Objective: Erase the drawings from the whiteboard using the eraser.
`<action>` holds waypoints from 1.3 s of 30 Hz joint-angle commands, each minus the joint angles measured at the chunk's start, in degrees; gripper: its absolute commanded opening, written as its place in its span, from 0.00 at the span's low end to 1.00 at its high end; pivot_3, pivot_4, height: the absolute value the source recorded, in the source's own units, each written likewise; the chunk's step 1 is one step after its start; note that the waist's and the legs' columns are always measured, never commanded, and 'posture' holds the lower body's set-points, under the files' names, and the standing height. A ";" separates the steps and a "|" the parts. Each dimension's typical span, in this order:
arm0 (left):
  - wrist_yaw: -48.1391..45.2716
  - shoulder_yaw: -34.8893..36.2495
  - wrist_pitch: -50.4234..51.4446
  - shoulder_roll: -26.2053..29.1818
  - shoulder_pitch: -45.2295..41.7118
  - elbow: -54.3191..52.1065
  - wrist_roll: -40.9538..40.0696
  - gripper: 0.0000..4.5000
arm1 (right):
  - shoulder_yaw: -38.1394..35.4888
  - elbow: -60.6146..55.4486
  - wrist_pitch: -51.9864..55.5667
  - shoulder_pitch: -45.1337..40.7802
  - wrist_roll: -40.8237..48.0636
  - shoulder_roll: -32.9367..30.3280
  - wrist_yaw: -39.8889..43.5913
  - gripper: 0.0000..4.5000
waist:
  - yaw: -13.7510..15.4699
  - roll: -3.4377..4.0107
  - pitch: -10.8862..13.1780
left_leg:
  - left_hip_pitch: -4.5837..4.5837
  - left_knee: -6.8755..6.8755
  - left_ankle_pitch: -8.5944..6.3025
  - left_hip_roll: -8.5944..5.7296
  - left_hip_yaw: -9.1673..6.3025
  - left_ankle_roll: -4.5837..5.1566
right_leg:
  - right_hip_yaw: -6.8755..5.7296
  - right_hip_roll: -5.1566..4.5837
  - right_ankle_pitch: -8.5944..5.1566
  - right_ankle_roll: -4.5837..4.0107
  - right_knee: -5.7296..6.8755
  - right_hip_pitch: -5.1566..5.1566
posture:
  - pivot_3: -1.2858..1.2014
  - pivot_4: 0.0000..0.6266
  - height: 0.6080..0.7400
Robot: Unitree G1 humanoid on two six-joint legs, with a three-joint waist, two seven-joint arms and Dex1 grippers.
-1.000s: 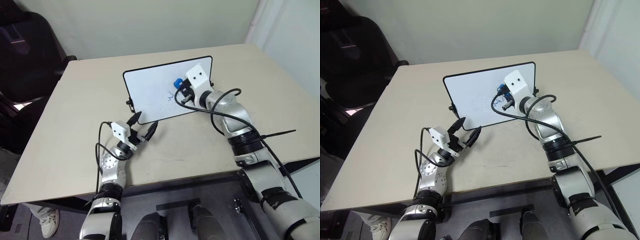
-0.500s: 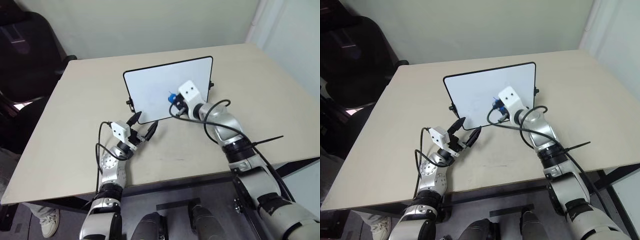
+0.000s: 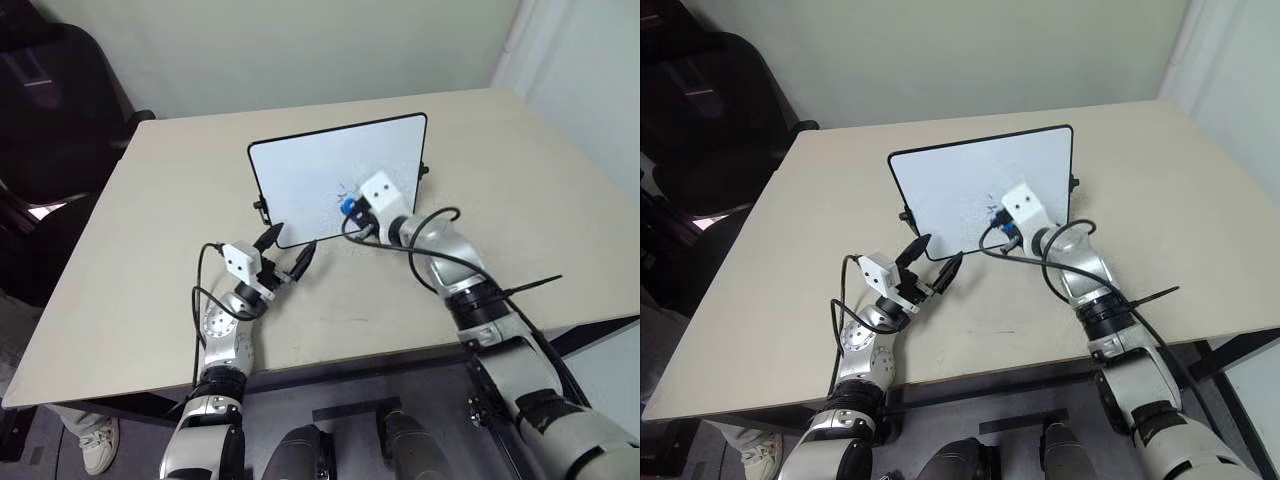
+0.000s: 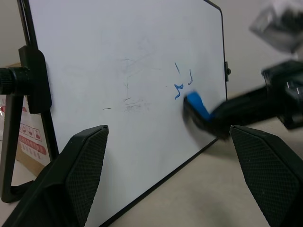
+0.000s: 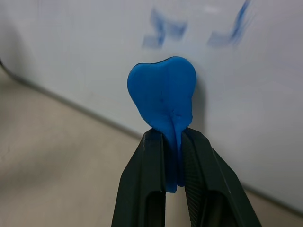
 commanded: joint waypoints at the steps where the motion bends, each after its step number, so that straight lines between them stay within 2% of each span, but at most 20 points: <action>1: 0.09 -0.01 -0.72 -0.77 1.76 0.72 -0.39 1.00 | -1.42 -3.51 -0.79 -3.12 0.51 0.67 0.24 0.08 | 0.00 0.00 0.00 | 0.00 0.00 0.00 0.02 -0.01 0.00 | -0.01 0.02 0.00 0.00 0.00 0.00 | 0.52 0.24 0.90; 7: 0.35 -0.06 -0.64 -0.81 1.62 0.76 -0.34 1.00 | -6.36 -1.36 -0.43 -9.23 1.75 0.44 -2.60 0.08 | -0.01 -0.01 0.00 | -0.08 0.00 0.01 0.01 0.00 0.00 | 0.00 0.02 0.03 -0.05 0.00 -0.06 | 0.52 0.24 0.90; 12: 0.47 -0.16 -0.77 -0.99 1.57 0.92 -0.29 1.00 | -7.44 0.11 -0.82 -10.11 1.14 -0.03 -3.86 0.08 | -0.03 -0.03 0.01 | -0.04 0.04 0.01 0.00 0.00 0.00 | 0.01 0.00 0.05 -0.08 -0.01 -0.03 | 0.52 0.24 0.90; 21: 0.37 -0.24 -0.89 -1.19 1.57 1.02 -0.30 1.00 | -1.03 -1.69 3.29 -4.33 -0.79 0.66 -1.36 0.08 | -0.02 -0.04 0.01 | 0.12 0.04 0.02 0.00 0.01 0.00 | -0.01 0.00 0.07 -0.08 -0.01 -0.01 | 0.52 0.24 0.90; 25: 0.33 -0.20 -0.87 -1.14 1.68 0.87 -0.36 1.00 | -0.93 -2.37 4.29 -4.40 -0.62 0.69 -1.36 0.08 | -0.01 -0.03 0.01 | 0.02 0.04 0.02 0.00 0.02 0.00 | -0.01 -0.01 0.08 -0.08 -0.01 -0.01 | 0.52 0.24 0.90; 30: 0.25 -0.15 -0.85 -1.07 1.69 0.82 -0.42 1.00 | -3.30 -2.17 4.65 -8.05 0.01 0.13 -1.83 0.08 | -0.01 -0.03 0.01 | -0.01 0.04 0.02 0.00 0.02 0.00 | -0.02 0.00 0.08 -0.08 -0.01 -0.02 | 0.52 0.24 0.90; 35: 0.26 -0.07 -0.83 -0.96 1.58 0.89 -0.46 1.00 | -7.68 3.52 4.91 -13.29 -0.49 -0.74 -6.45 0.08 | -0.04 -0.05 0.02 | -0.05 0.04 0.02 0.00 0.02 0.00 | -0.01 0.00 0.11 -0.12 -0.01 -0.05 | 0.52 0.24 0.90; 39: 0.14 -0.02 -0.74 -0.82 1.68 0.67 -0.58 1.00 | -7.75 3.71 6.14 -13.59 -0.57 -0.13 -7.25 0.08 | -0.10 -0.07 0.02 | -0.01 0.06 0.02 -0.02 0.03 0.00 | -0.01 -0.02 0.15 -0.18 -0.04 -0.03 | 0.52 0.24 0.90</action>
